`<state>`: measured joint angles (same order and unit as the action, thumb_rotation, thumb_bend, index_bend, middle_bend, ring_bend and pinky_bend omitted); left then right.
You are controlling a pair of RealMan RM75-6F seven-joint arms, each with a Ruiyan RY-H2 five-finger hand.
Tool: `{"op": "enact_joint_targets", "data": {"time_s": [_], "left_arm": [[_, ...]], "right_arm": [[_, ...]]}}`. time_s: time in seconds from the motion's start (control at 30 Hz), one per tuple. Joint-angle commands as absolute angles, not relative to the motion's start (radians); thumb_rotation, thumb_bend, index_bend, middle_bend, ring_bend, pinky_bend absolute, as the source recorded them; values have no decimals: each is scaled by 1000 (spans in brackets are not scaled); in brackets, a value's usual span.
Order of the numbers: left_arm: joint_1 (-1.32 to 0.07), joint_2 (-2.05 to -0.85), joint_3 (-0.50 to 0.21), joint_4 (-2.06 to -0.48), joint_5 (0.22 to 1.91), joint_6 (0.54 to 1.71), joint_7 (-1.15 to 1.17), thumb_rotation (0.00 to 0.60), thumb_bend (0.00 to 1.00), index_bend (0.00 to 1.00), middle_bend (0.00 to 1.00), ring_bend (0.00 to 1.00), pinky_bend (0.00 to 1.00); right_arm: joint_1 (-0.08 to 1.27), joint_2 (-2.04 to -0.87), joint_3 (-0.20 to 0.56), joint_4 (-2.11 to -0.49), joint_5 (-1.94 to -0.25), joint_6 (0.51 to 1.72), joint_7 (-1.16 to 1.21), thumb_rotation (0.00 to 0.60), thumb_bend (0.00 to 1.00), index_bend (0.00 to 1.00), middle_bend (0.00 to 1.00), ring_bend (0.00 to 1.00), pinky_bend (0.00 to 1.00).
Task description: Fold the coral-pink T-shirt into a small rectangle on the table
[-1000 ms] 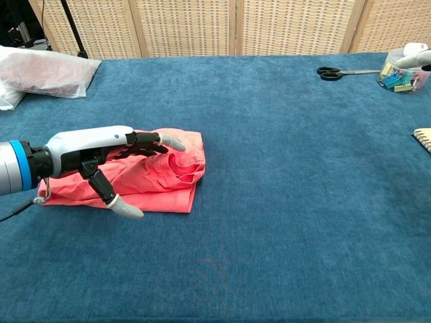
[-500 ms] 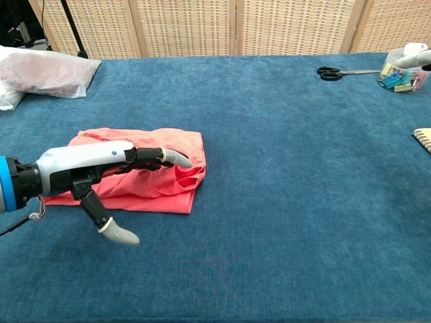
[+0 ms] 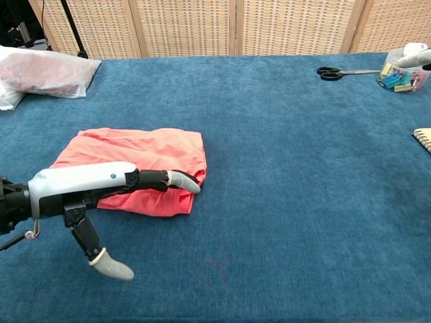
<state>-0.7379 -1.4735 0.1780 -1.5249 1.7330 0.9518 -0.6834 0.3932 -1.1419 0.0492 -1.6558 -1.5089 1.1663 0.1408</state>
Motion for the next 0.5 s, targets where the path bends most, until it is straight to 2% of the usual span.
{"op": "enact_joint_targets", "data": {"time_s": [0.03,0.27,0.5], "left_arm": [[-742,-1469,187,-1535,1745,956,-682,600,10,0,0,0,0],[-752,-1462,214,-1562,1763,953,-706,600,10,0,0,0,0],[-736,-1428,209,-1579,1789,1046,-717,600,9,0,0,0,0]], "right_arm": [[393,-1141,49,-1656,-1509,1166,142,600,208,0,0,0,0],[393,-1140,49,-1657,-1510,1167,143,600,209,0,0,0,0],[392,-1139,49,-1658,-1511,1168,145,600,215,0,0,0,0]]}}
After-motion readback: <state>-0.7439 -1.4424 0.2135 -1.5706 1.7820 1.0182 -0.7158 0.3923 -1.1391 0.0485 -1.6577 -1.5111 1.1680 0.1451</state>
